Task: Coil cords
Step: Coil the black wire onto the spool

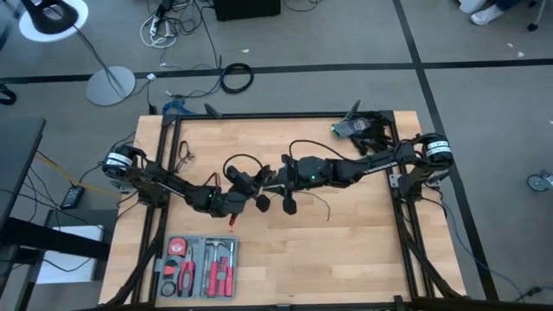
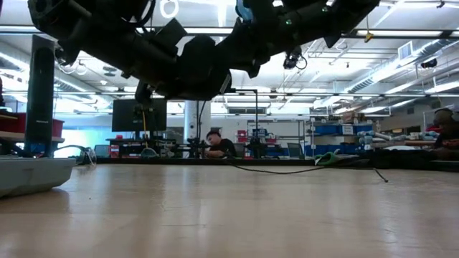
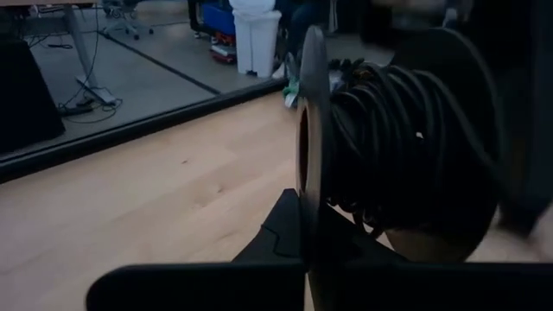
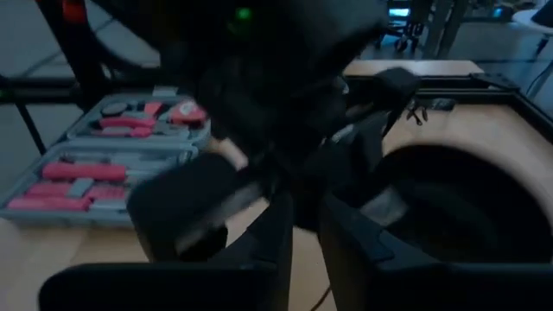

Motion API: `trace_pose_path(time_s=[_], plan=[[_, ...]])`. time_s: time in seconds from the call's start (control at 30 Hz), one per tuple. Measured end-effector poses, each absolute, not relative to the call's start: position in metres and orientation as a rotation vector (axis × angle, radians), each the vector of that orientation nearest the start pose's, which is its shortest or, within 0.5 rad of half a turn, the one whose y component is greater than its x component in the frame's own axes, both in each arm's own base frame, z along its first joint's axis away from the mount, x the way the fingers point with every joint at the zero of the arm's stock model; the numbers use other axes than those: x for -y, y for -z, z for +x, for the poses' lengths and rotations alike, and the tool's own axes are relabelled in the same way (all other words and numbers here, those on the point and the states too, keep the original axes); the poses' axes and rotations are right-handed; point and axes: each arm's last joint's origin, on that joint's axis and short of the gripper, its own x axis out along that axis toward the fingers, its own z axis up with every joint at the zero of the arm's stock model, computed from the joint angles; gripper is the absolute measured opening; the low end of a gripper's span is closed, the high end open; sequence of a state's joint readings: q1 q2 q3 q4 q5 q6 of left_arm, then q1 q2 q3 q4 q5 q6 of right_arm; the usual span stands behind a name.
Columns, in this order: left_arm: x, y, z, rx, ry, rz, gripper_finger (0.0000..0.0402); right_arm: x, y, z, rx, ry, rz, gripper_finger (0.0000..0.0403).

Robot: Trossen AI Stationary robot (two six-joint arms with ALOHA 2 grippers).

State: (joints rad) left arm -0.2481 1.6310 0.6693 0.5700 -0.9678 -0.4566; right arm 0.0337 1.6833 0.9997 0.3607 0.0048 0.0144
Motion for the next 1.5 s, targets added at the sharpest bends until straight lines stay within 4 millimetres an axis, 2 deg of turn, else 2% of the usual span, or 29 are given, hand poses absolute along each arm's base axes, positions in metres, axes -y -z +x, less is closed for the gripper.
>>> trace_pose_path(time_s=[0.13,0.43,0.7,0.8,1.03,1.13,1.3,1.4,1.5], plan=[[0.051,-0.171,0.3,-0.12,-0.765,-0.227,0.0,-0.018,-0.219,0.365,-0.34,-0.048,-0.034,0.0061],[0.048,-0.166,0.289,-0.012,-0.759,-0.301,0.0,-0.022,-0.188,0.341,-0.219,-0.048,-0.007,0.0058],[0.046,-0.166,0.279,0.077,-0.741,-0.344,0.0,-0.019,-0.18,0.329,-0.135,0.027,0.027,0.0059],[0.046,-0.166,0.278,0.084,-0.739,-0.348,0.0,-0.015,-0.169,0.332,-0.109,0.082,0.072,0.0066],[0.046,-0.167,0.278,0.086,-0.734,-0.332,0.0,-0.014,-0.128,0.357,-0.059,0.058,0.141,0.0103],[0.046,-0.167,0.278,0.086,-0.734,-0.332,0.0,-0.014,-0.124,0.367,0.002,0.02,0.165,0.012],[0.046,-0.167,0.278,0.082,-0.729,-0.316,0.0,-0.015,-0.119,0.377,-0.006,0.006,0.188,0.0135],[0.046,-0.168,0.278,0.082,-0.726,-0.317,0.0,-0.012,-0.118,0.38,-0.033,0.02,0.188,0.0133],[0.046,-0.168,0.278,0.085,-0.725,-0.319,0.0,-0.01,-0.12,0.382,-0.027,0.011,0.18,0.0114]])
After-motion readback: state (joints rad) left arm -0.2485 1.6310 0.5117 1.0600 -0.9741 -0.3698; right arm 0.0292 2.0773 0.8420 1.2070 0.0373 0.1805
